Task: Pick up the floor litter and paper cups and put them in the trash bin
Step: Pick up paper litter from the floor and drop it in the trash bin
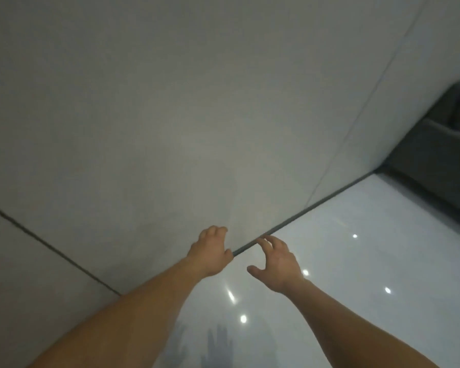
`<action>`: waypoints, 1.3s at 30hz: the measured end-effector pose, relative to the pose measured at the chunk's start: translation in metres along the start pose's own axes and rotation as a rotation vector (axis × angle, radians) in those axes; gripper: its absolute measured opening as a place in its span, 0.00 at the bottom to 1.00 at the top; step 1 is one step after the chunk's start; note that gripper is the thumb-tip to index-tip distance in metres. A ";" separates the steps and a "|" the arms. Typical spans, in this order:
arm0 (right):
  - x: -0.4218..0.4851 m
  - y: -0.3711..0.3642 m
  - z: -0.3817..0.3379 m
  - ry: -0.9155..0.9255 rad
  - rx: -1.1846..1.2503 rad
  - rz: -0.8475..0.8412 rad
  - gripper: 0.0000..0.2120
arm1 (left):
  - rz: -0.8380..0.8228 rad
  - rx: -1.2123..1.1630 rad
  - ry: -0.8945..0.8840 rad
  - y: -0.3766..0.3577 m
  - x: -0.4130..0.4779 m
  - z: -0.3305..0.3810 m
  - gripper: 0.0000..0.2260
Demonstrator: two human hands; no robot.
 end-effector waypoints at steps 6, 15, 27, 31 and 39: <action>-0.065 0.065 0.207 -0.327 0.043 0.113 0.39 | -0.108 0.110 -0.250 -0.073 0.070 0.211 0.27; -0.161 0.148 0.424 -0.744 0.077 0.292 0.38 | -0.224 0.206 -0.664 -0.175 0.093 0.481 0.27; -0.182 0.187 0.604 -1.109 0.152 0.328 0.38 | -0.393 0.310 -0.945 -0.282 0.191 0.682 0.27; -0.179 0.203 0.658 -1.208 0.163 0.355 0.38 | -0.398 0.338 -1.033 -0.306 0.226 0.753 0.27; -0.218 0.210 0.796 -1.360 0.221 0.362 0.38 | -0.503 0.402 -1.134 -0.403 0.242 0.885 0.27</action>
Point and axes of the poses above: each hand's wrist, its own x-axis towards the middle knuckle, its own y-axis out of the back of the hand, z = x × y, the point moved 5 cm from there along x, towards the middle knuckle, and after that the axes turned 8 degrees about -x, right-handed, at the moved point
